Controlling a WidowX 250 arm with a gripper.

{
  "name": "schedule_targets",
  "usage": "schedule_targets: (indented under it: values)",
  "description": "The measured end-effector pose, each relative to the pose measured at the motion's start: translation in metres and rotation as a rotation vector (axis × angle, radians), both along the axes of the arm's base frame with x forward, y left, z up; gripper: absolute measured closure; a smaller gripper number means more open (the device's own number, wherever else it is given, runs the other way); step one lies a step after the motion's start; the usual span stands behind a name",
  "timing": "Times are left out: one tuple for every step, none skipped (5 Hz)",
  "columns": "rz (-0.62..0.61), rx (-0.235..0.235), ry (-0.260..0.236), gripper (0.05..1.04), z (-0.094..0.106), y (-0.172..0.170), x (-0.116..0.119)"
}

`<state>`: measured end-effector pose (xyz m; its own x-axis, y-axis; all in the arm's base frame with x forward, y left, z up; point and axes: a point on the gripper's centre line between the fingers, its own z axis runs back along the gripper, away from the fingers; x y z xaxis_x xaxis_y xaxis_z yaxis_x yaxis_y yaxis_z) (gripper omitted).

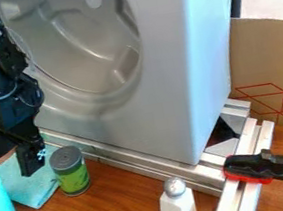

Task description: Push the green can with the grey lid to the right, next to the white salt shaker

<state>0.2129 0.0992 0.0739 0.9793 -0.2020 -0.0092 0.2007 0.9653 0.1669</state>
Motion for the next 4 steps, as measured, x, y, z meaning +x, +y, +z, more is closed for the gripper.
schedule_targets:
  values:
    - [-0.011, 0.028, -0.004, 0.083, -0.008, 0.009, 0.014]
    - [-0.011, 0.076, -0.019, 0.083, -0.008, 0.018, 0.022]
    - [0.006, 0.086, -0.014, 0.083, -0.013, 0.028, 0.029]
    - [0.014, 0.091, 0.001, 0.083, -0.019, 0.039, 0.034]
